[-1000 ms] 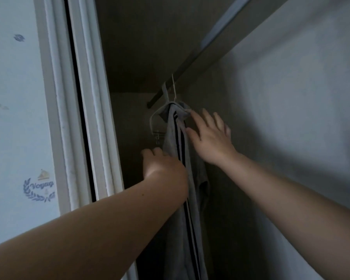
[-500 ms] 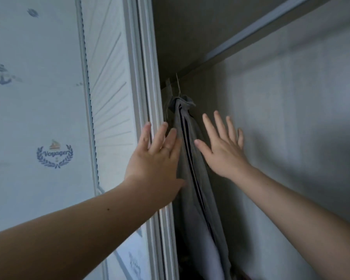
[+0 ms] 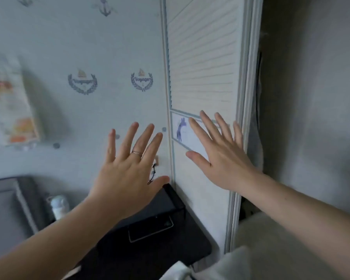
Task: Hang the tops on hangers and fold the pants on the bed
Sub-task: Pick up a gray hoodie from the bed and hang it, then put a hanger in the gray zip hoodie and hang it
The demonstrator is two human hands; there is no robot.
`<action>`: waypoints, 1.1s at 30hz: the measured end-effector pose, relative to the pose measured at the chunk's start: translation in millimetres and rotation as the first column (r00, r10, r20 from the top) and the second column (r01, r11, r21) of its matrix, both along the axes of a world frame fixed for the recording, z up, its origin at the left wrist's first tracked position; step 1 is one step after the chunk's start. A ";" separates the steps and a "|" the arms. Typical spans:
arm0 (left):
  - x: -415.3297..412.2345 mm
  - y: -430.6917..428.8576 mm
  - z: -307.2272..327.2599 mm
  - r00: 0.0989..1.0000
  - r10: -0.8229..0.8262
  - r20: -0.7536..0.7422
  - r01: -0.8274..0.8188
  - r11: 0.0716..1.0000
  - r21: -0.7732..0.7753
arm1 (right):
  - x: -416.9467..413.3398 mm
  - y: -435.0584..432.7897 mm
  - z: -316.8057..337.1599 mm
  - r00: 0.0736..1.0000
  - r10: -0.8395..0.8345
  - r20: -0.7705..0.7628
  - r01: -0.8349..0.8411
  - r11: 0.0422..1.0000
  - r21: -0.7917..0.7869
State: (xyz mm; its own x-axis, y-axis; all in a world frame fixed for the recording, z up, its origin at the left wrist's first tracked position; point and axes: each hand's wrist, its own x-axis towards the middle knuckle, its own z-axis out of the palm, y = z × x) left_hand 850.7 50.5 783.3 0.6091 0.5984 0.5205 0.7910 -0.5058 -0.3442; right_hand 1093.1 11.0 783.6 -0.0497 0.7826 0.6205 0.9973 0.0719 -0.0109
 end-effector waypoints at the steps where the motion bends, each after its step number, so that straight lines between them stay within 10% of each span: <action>1: -25.0 -9.6 -15.6 1.000 0.016 0.012 -0.016 1.000 -0.026 | -25.6 -5.2 -8.5 0.999 0.043 0.024 -0.042 0.998 -0.044; 11: -259.1 -122.8 -148.8 0.856 0.460 0.238 -0.375 0.867 -0.328 | -269.3 -23.7 -107.6 0.791 0.581 0.191 -0.485 0.787 -0.383; 21: -415.2 -241.8 -277.2 0.354 0.923 0.155 -0.684 0.368 -0.630 | -489.4 -18.7 -215.5 0.422 0.905 0.054 -0.696 0.361 -0.621; 33: -556.6 -256.2 -374.4 -0.143 0.990 0.013 -0.571 -0.072 -0.818 | -712.1 43.0 -325.3 0.160 0.971 -0.176 -0.654 -0.030 -0.756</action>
